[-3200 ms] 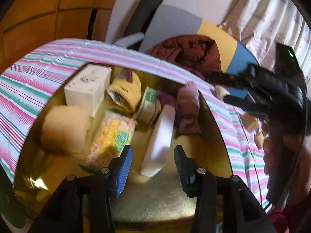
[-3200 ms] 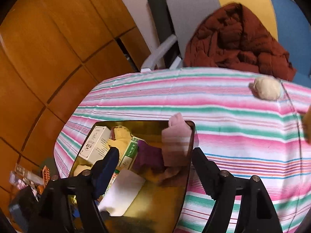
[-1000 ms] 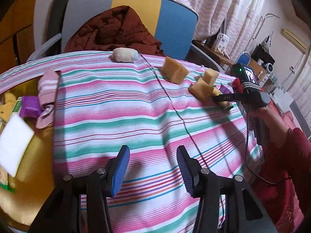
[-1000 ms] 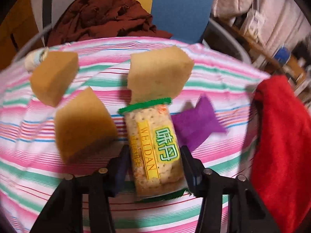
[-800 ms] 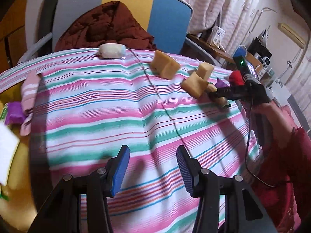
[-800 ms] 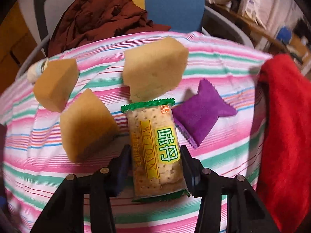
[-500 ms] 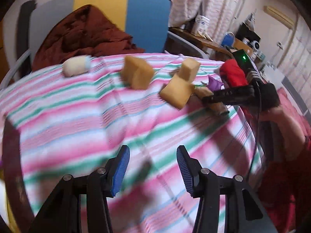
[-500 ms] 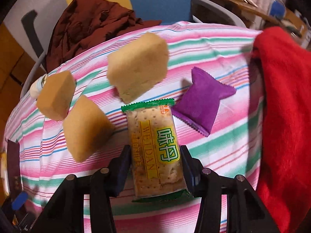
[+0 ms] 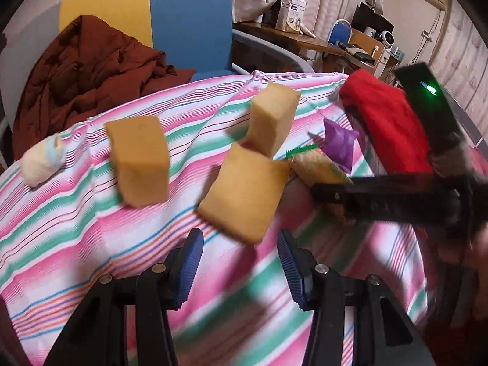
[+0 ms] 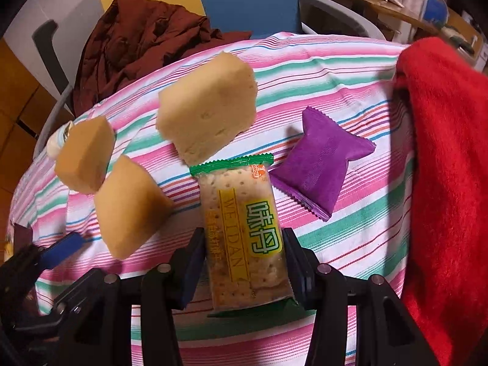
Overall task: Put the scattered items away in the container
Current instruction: 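Grasp a WEIDAN biscuit pack with the right tool while the left grasps a tan sponge, then lift the biscuit pack and tan sponge and carry them toward the tin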
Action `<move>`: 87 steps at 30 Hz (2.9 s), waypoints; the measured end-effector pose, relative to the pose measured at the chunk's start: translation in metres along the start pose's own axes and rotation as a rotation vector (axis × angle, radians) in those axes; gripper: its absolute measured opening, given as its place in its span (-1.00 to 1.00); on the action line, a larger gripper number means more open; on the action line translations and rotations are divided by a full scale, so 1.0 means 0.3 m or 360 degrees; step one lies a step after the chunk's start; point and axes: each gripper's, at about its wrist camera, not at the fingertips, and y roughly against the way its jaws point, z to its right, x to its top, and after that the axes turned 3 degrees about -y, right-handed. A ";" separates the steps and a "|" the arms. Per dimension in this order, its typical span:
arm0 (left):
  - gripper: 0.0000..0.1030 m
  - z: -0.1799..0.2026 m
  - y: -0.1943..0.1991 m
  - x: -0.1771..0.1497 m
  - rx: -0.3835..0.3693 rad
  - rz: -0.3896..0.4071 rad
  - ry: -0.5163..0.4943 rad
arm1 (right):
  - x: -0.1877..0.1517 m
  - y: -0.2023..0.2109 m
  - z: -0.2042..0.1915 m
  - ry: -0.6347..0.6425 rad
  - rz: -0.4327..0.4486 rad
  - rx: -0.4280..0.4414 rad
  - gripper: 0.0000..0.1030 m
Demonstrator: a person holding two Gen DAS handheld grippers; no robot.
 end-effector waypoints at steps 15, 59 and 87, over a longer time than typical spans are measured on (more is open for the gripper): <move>-0.05 -0.023 -0.093 0.007 -0.0087 0.0129 -0.0155 | 0.020 -0.024 -0.016 0.0040 0.0006 -0.0033 -0.02; -0.30 -0.200 0.260 -0.436 -0.0020 0.0483 0.0451 | -0.007 0.119 -0.139 0.0262 0.0308 0.0136 -0.04; -0.30 -0.273 0.751 -0.845 -0.0044 0.0706 0.0525 | -0.367 0.212 -0.720 0.0612 0.0031 0.0642 -0.04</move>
